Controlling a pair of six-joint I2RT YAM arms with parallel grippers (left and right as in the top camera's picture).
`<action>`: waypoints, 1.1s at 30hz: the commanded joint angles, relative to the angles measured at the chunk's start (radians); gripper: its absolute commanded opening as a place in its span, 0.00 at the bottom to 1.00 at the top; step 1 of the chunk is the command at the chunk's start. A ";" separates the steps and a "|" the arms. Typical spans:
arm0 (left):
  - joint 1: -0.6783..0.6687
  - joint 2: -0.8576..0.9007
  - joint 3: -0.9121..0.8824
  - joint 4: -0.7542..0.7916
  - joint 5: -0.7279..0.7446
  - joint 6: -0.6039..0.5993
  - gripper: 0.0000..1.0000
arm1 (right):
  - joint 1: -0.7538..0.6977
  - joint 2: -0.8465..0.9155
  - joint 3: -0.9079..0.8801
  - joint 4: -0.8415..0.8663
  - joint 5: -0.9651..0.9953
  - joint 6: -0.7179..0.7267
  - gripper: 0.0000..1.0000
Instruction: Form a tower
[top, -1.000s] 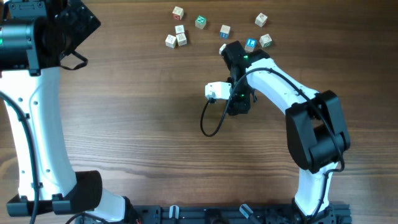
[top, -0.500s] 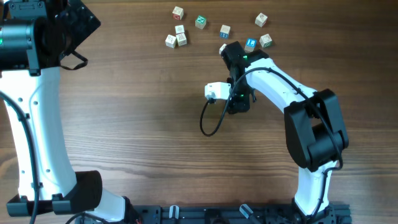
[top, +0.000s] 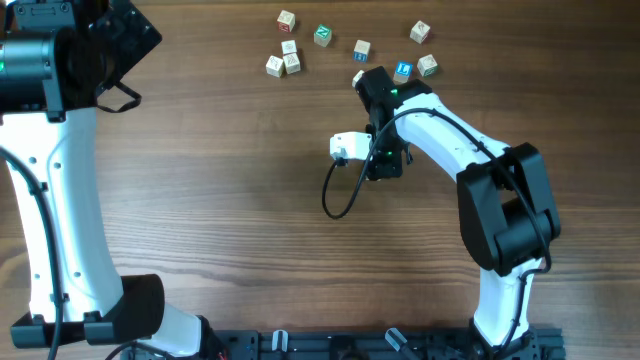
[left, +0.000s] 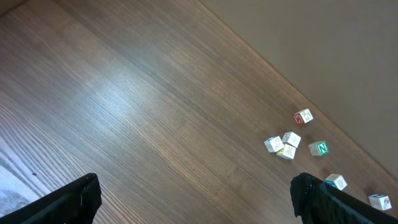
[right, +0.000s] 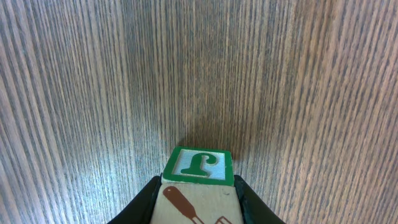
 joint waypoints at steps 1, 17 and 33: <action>0.005 -0.018 0.010 0.000 -0.017 -0.014 1.00 | -0.001 0.046 -0.006 -0.006 0.018 0.004 0.31; 0.005 -0.018 0.010 0.000 -0.017 -0.014 1.00 | -0.001 0.024 -0.005 -0.003 0.020 0.003 0.70; 0.005 -0.018 0.010 0.000 -0.017 -0.014 1.00 | -0.001 0.003 0.024 -0.014 0.040 0.000 0.84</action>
